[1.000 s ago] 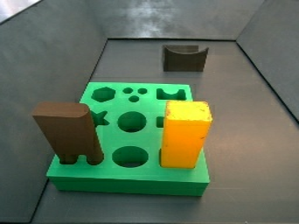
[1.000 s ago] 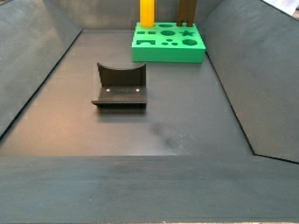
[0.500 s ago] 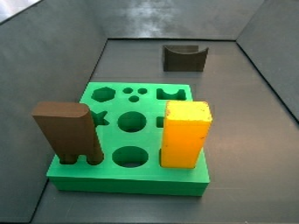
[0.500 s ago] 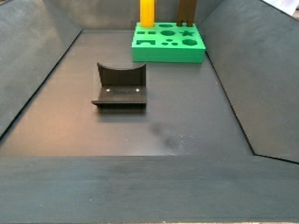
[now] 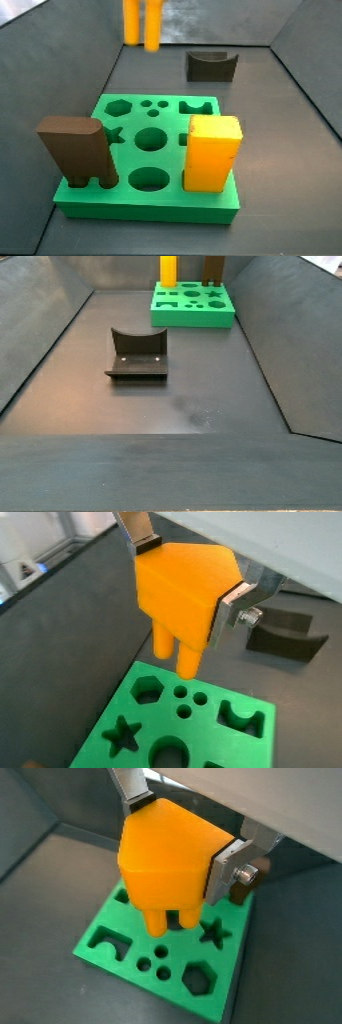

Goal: Pick up the 3 prong object. Move up. Place the 3 prong object on the fixture. Regrasp the 3 prong object. Move to above the board. Insert the 3 prong object.
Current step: Insert the 3 prong object.

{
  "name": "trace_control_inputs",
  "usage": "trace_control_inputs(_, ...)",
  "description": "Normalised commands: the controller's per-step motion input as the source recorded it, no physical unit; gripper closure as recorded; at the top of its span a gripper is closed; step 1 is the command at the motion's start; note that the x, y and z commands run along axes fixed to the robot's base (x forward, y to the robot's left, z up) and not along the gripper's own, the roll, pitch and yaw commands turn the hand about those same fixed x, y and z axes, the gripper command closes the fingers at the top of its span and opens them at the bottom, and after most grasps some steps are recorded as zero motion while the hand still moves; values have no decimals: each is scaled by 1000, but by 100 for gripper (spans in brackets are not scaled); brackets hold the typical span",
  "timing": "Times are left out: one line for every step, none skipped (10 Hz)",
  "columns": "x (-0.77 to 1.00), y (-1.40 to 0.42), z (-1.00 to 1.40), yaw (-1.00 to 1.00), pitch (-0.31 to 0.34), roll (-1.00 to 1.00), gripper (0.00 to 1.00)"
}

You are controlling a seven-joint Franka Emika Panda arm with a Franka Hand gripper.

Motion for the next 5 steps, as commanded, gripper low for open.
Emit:
trace_control_inputs(-140,394,-743,-629,73,0,100)
trace_control_inputs(-9,297,-714,-729,27,-1,100)
trace_control_inputs(20,0,-554,-971,-26,-69,100)
trace_control_inputs(31,0,-463,-940,-64,-104,100)
trace_control_inputs(114,0,-374,-886,-44,-146,100)
